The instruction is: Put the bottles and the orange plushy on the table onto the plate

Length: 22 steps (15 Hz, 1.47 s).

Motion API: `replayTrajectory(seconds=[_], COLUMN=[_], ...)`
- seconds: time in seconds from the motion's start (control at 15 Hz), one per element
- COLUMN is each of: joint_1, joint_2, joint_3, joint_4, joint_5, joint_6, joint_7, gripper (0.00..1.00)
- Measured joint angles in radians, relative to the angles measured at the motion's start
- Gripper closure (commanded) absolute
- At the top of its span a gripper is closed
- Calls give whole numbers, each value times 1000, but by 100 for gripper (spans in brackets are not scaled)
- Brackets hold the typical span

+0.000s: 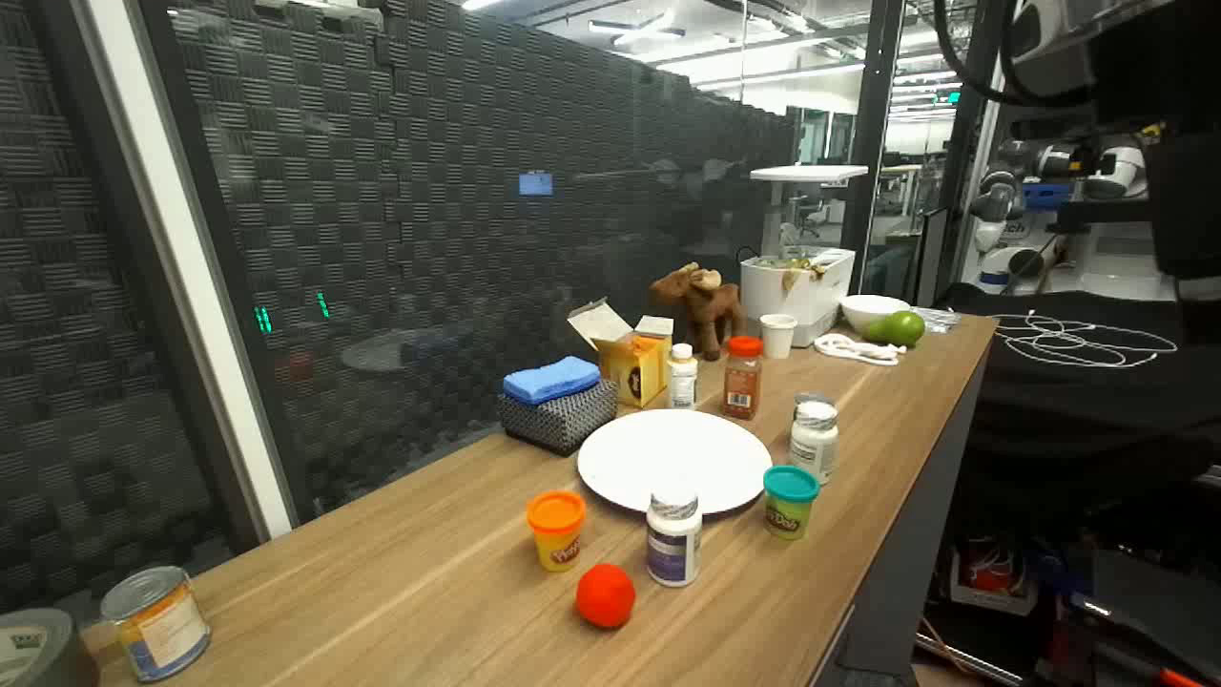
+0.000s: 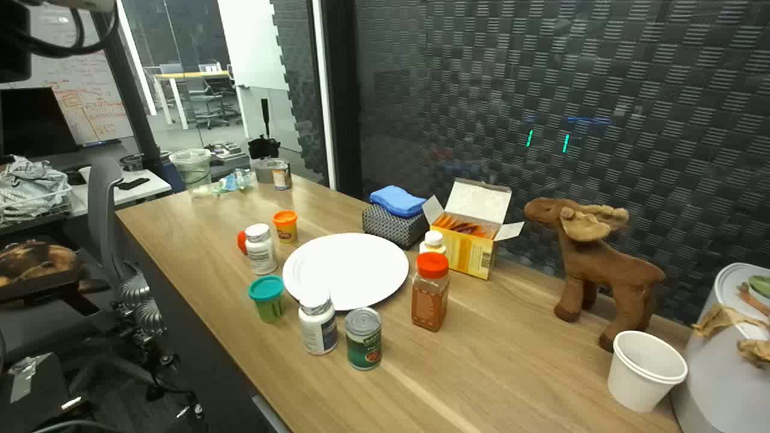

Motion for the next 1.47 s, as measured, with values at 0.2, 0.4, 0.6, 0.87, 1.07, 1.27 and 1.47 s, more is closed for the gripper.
replayTrajectory(seconds=[0.2,0.4,0.6,0.87,1.07,1.27,1.47], joint_1=[0,0,-2,-25,-49,-66,-81], joint_2=[-2,-2,5,70,182,322,456], joint_3=[0,0,-9,-35,-51,-67,-71], joint_4=[3,3,1,18,58,113,169], joint_5=[0,0,18,94,134,167,178], joint_6=[1,1,24,179,300,389,469], joint_7=[0,0,20,101,143,190,290], gripper=[0,0,0,0,0,0,0])
